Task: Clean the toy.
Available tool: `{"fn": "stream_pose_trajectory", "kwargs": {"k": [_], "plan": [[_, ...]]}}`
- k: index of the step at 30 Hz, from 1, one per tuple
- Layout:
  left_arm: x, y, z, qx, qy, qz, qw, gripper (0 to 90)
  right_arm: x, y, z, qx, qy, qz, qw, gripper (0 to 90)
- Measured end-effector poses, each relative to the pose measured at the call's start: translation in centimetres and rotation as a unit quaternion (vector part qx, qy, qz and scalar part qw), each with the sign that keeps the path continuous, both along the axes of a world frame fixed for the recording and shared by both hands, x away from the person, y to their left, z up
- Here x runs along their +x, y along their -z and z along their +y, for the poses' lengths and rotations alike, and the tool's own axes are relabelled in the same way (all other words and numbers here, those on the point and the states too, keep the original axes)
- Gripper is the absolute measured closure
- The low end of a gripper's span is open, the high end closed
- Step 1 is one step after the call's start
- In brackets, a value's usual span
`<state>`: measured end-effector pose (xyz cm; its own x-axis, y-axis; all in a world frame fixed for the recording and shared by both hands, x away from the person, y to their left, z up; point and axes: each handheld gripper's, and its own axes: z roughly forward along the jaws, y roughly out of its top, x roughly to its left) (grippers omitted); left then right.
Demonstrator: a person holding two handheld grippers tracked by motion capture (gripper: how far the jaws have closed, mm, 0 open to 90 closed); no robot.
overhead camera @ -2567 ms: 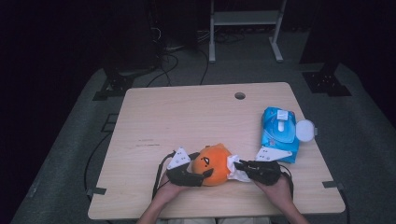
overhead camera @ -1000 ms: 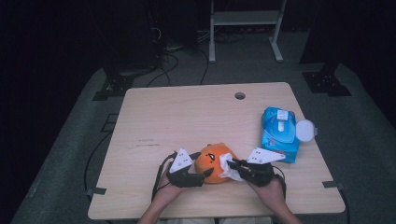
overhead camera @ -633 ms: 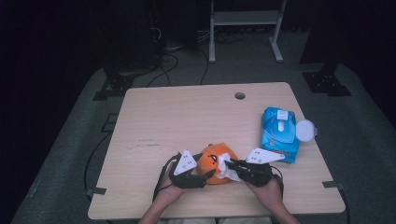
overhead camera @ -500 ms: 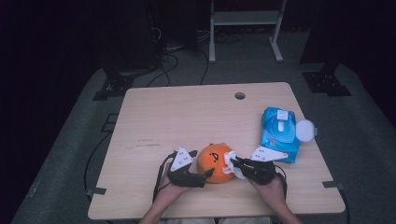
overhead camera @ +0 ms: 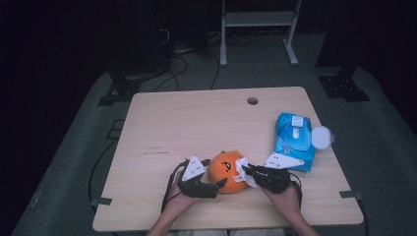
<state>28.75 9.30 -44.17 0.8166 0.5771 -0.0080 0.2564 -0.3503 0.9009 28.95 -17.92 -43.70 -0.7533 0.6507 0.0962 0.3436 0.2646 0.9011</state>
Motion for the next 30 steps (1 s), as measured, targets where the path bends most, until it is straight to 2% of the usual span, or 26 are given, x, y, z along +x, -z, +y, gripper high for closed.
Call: {"fn": "stream_pose_trajectory", "kwargs": {"k": [2, 5, 7, 8, 9, 10, 12, 14, 17, 20, 23, 28, 30], "plan": [[-0.4, -0.1, -0.3, 0.016, 0.012, -0.028, 0.9994, 27.7, -0.5, -0.6, 0.8, -0.004, -0.014, -0.011, 0.9998, 84.2], [-1.3, -0.3, -1.4, 0.046, 0.043, -0.082, 0.9946, 31.8, -1.2, -1.8, 2.1, -0.004, -0.053, -0.034, 0.998, 84.1], [-1.8, -0.3, -1.8, 0.059, 0.052, -0.1, 0.9919, 31.3, -1.3, -2.3, 2.6, -0.006, -0.061, -0.043, 0.9972, 84.1], [-1.9, -0.4, -1.8, 0.058, 0.048, -0.1, 0.9921, 29.8, -1.2, -2.5, 2.7, -0.011, -0.06, -0.048, 0.997, 84.2], [-1.7, -0.4, -1.7, 0.048, 0.041, -0.095, 0.9935, 26.2, -1.0, -2.4, 2.7, -0.016, -0.057, -0.047, 0.9971, 84.2], [-1.4, -0.4, -1.5, 0.034, 0.026, -0.079, 0.996, 20.0, -0.8, -2.3, 2.5, -0.016, -0.048, -0.043, 0.9978, 84.2], [-0.8, -0.3, -1.1, 0.016, 0.005, -0.039, 0.9991, 11.8, -0.4, -1.6, 1.7, -0.013, -0.034, -0.032, 0.9988, 84.3], [-0.4, 0.0, -1.0, 0.002, 0.01, -0.01, 0.9999, 12.3, -0.4, -1.4, 1.3, -0.005, -0.03, -0.025, 0.9992, 84.3], [-1.0, -0.1, -1.6, 0.035, 0.03, -0.052, 0.9976, 23.3, -1.0, -2.0, 2.1, -0.009, -0.041, -0.031, 0.9986, 84.3], [-1.7, -0.1, -2.0, 0.061, 0.047, -0.086, 0.9934, 26.8, -1.7, -2.4, 3.5, -0.012, -0.066, -0.04, 0.997, 84.3], [-1.6, 0.0, -1.7, 0.06, 0.047, -0.083, 0.9937, 27.9, -1.3, -2.5, 3.2, -0.014, -0.061, -0.04, 0.9973, 84.4], [-1.3, 0.2, -1.2, 0.055, 0.047, -0.067, 0.9951, 25.5, 0.0, -1.6, 0.2, -0.014, 0.005, -0.024, 0.9996, 84.4], [-1.1, 0.0, -1.1, 0.03, 0.034, -0.05, 0.9977, 17.6, 0.0, -1.3, -0.2, -0.017, 0.013, -0.018, 0.9996, 84.4]]}}
